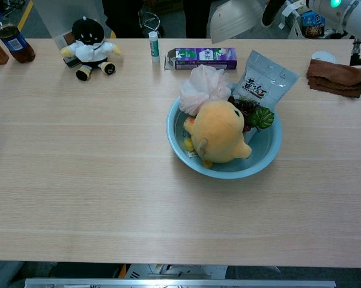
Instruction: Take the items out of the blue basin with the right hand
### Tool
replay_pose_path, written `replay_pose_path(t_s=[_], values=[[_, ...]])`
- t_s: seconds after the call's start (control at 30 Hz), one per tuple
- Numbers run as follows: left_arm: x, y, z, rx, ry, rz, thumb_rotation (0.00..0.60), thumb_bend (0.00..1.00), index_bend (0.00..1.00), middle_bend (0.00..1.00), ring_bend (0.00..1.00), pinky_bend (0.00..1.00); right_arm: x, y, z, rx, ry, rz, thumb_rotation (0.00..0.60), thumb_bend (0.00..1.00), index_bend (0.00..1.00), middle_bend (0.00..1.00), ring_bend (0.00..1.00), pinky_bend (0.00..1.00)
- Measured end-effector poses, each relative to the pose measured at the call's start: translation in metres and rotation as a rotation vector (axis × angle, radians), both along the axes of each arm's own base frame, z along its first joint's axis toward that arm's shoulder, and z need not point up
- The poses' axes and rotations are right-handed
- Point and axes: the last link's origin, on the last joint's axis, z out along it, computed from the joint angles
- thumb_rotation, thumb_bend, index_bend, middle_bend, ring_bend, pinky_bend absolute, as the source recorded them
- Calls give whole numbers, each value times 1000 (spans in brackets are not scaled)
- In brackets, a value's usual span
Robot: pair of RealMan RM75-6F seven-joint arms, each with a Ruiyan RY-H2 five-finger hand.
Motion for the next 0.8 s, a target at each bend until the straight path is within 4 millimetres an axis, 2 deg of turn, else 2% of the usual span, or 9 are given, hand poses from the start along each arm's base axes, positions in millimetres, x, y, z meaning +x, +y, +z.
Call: replay_pose_path(t_s=[0.2,0.4,0.8], values=[[3,0,3,7,2,-11,600,358,300,273,260,248,13,-8,-24,35,38,3,600,24,461,293,120,238],[2,-2,4,7,2,-6,600,358,300,272,260,248,16,-17,-39,50,43,-42,600,24,461,293,120,238],[4,-3,5,5,-8,-12,600,358,300,271,260,248,-1,-28,-66,81,98,-157,600,24,461,293,120,238]])
